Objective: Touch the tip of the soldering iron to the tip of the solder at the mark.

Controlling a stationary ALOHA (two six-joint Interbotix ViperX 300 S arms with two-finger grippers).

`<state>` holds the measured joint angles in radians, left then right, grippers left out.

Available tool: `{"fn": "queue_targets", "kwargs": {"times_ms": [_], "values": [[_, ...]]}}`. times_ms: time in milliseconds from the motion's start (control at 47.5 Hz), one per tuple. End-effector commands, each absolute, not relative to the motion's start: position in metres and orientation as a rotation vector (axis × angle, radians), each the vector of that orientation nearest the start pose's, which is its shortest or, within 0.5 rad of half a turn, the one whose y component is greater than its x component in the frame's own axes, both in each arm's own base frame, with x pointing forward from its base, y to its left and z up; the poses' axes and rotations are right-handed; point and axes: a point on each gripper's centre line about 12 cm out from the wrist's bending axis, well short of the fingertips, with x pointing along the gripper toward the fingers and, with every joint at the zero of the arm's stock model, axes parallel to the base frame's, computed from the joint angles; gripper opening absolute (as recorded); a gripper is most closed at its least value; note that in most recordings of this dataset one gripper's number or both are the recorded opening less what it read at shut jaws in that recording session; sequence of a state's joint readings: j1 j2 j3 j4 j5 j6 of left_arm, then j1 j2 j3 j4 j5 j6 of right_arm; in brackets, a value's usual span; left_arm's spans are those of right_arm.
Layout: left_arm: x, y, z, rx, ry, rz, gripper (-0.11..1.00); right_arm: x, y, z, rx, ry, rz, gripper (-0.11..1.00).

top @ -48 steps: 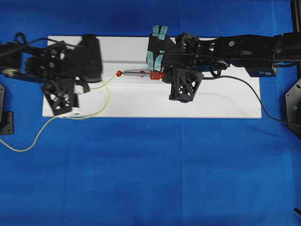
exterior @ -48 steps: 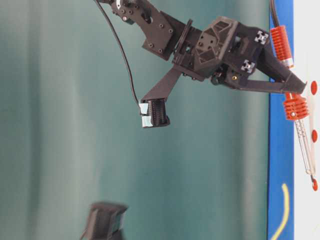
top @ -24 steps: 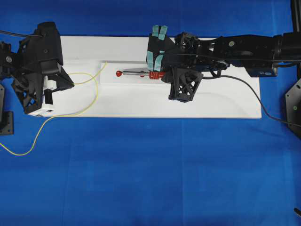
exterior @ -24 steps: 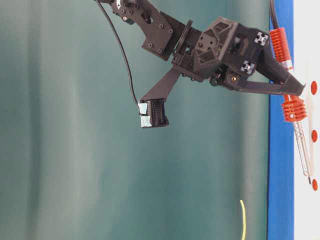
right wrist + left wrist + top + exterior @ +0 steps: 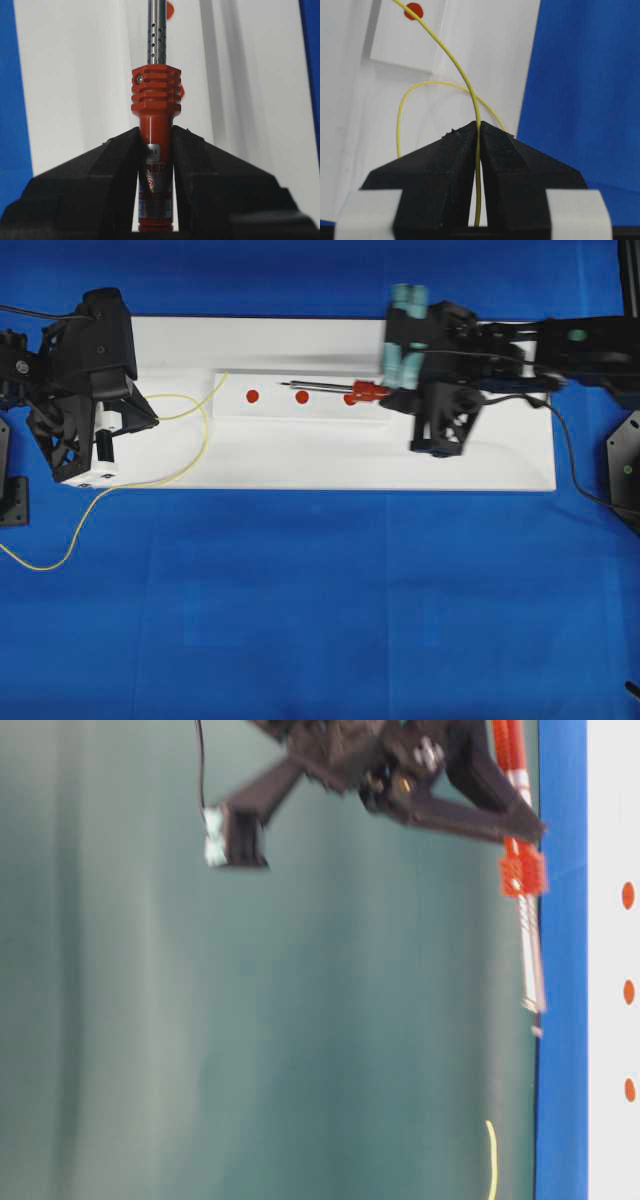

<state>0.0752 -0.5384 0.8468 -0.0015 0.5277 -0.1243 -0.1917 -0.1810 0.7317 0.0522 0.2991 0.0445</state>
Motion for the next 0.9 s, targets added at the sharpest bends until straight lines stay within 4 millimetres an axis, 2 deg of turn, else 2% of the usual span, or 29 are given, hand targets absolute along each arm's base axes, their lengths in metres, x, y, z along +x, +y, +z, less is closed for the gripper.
{"fn": "queue_targets", "kwargs": {"times_ms": [0, 210, 505, 737, 884], "values": [[0.265, 0.021, 0.244, -0.150, 0.804, 0.125, 0.02, 0.324, -0.062, 0.201, 0.173, 0.764, -0.209, 0.06], [0.266, 0.021, 0.243, -0.150, 0.806, 0.125, 0.02, 0.305, -0.061, 0.203, 0.196, 0.737, -0.227, 0.06], [0.280, 0.022, 0.242, -0.150, 0.812, 0.124, 0.02, 0.302, -0.061, 0.202, 0.197, 0.740, -0.228, 0.06], [0.307, 0.023, 0.242, -0.149, 0.833, 0.122, 0.02, 0.299, -0.063, 0.202, 0.201, 0.737, -0.237, 0.06], [0.331, 0.021, 0.228, -0.147, 0.883, 0.117, 0.02, 0.295, -0.065, 0.202, 0.202, 0.737, -0.246, 0.06]]}}
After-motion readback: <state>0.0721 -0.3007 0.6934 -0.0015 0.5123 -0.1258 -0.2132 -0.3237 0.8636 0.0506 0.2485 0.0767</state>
